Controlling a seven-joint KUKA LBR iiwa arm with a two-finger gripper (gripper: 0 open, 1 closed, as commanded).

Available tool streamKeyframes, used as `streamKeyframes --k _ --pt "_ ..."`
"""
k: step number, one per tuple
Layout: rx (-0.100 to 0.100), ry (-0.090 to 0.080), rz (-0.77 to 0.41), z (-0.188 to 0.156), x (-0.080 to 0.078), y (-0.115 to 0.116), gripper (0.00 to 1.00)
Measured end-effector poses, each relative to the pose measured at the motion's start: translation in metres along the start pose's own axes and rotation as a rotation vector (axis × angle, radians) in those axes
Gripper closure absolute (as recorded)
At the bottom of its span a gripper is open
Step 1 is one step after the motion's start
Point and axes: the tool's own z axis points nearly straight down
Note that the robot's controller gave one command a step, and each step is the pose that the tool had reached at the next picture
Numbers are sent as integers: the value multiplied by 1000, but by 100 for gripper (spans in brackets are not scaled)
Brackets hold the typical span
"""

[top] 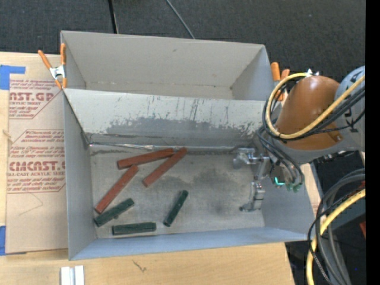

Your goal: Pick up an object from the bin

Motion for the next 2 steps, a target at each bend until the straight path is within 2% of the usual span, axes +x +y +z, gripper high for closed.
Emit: streamKeyframes --k 1,2 --pt "1 -8 -1 -4 -2 0 0" --pt "2 -11 -49 35 17 34 0"
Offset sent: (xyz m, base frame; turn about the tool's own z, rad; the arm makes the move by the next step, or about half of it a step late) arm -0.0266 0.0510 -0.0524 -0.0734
